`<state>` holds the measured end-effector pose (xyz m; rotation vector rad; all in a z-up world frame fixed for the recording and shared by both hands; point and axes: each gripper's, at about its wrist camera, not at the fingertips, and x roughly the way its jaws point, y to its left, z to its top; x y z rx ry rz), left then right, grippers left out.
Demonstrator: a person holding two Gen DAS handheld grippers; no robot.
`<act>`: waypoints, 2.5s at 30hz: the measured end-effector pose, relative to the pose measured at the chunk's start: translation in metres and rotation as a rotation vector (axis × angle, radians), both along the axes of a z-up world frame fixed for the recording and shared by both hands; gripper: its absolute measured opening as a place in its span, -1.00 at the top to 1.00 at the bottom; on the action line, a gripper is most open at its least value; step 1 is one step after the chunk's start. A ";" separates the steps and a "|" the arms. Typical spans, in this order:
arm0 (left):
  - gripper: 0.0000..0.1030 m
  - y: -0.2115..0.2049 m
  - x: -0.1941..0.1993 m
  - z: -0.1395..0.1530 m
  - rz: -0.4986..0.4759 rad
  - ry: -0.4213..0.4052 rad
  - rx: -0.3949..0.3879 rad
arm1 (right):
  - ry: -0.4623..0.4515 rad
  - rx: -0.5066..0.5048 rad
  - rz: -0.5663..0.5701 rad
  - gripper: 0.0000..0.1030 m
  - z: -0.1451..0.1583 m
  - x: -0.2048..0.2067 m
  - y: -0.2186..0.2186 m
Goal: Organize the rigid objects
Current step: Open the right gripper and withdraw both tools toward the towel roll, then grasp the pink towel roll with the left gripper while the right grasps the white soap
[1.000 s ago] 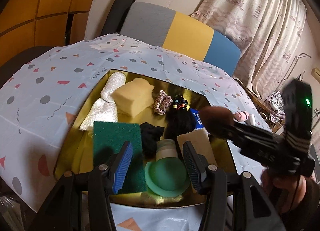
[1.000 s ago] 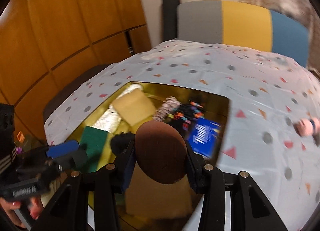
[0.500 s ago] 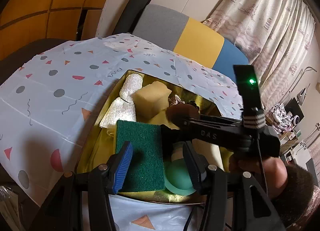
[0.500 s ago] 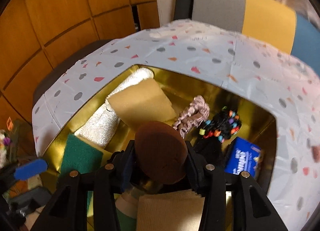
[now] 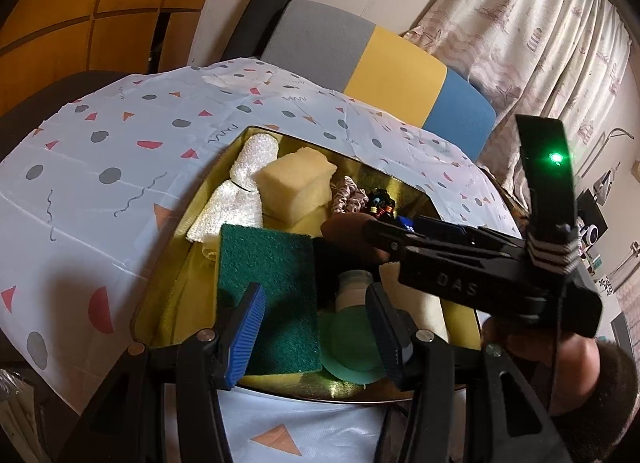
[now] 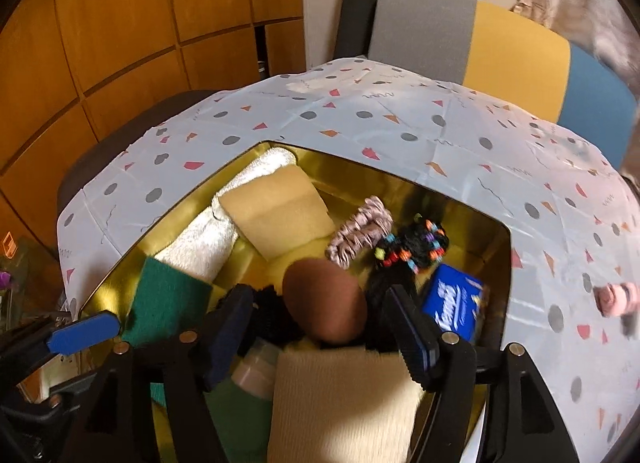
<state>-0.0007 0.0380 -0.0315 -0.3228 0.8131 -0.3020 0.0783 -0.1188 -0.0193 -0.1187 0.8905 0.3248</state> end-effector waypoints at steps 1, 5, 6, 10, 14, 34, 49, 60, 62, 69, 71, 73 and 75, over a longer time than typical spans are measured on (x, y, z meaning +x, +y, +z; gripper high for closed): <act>-0.03 -0.002 -0.001 0.000 -0.004 0.001 -0.001 | 0.005 0.003 -0.005 -0.35 0.000 -0.003 -0.002; -0.03 -0.006 -0.003 0.001 -0.015 -0.001 0.002 | 0.009 0.009 -0.024 -0.35 0.002 -0.012 -0.007; -0.03 -0.007 -0.004 0.001 -0.016 -0.002 0.005 | 0.010 0.013 -0.031 -0.35 0.002 -0.015 -0.009; -0.03 -0.010 -0.007 0.002 -0.022 -0.005 0.010 | 0.018 0.016 -0.053 -0.36 0.002 -0.023 -0.016; -0.03 -0.014 -0.010 0.004 -0.026 -0.010 0.023 | 0.021 0.025 -0.070 -0.36 0.002 -0.031 -0.022; -0.03 -0.044 -0.015 0.005 -0.084 0.011 0.061 | 0.026 0.056 -0.219 -0.38 -0.001 -0.068 -0.104; -0.21 -0.226 0.060 0.055 -0.358 -0.027 0.092 | -0.010 0.064 -0.645 -0.48 -0.020 -0.103 -0.302; -0.24 -0.392 0.112 0.027 -0.533 -0.024 0.305 | -0.059 0.095 -0.877 -0.48 -0.037 -0.128 -0.397; -0.24 -0.416 0.120 0.018 -0.564 -0.035 0.343 | -0.082 0.095 -0.885 -0.48 -0.039 -0.131 -0.399; -0.30 -0.491 0.154 -0.012 -0.637 -0.077 0.469 | -0.116 0.097 -0.901 -0.49 -0.051 -0.139 -0.402; -0.30 -0.509 0.163 -0.023 -0.662 -0.078 0.505 | -0.113 0.118 -0.908 -0.49 -0.054 -0.140 -0.406; -0.30 -0.522 0.167 -0.030 -0.685 -0.091 0.531 | -0.111 0.130 -0.915 -0.49 -0.055 -0.140 -0.409; -0.30 -0.533 0.172 -0.039 -0.692 -0.092 0.556 | -0.113 0.138 -0.914 -0.49 -0.057 -0.140 -0.409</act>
